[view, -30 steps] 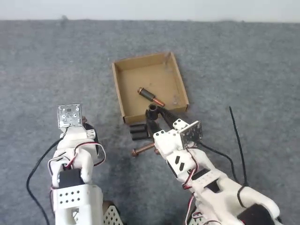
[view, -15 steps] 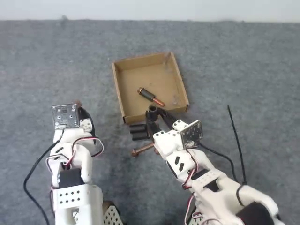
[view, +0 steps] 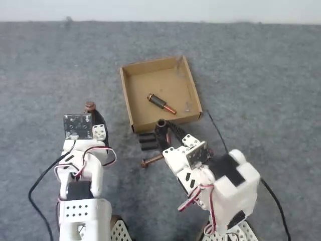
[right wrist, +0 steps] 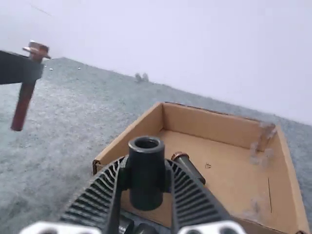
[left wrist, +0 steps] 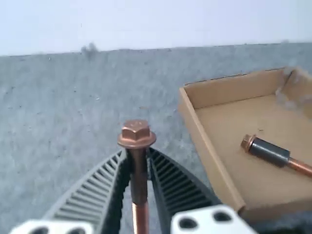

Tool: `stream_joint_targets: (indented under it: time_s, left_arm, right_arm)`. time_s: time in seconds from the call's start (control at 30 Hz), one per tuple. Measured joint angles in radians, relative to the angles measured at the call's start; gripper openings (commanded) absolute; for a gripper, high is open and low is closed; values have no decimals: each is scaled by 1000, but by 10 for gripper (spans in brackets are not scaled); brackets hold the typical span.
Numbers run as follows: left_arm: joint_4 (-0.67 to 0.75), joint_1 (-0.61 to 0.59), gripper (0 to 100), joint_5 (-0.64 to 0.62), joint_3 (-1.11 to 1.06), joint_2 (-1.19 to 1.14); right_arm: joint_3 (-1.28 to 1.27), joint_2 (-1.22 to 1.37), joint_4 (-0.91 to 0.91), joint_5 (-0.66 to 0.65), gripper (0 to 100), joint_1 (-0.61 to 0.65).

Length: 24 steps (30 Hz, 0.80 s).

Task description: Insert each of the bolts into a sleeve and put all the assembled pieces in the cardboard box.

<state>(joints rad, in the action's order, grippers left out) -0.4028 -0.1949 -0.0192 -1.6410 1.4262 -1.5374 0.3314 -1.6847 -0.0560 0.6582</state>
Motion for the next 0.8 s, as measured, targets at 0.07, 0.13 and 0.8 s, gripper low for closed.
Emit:
stream_joint_targets:
  time_s: [0.07,0.13,0.8]
  left_arm:
    - [97,3,10,-38,-31,0]
    - [216,3,10,-123,-61,0]
    - [328,342,10,-339,135,-9]
  right_arm:
    - [2,3,-18,-12,6,25]
    - [0,5,-23,-18,6,35]
    - [0,5,-38,-20,6,41]
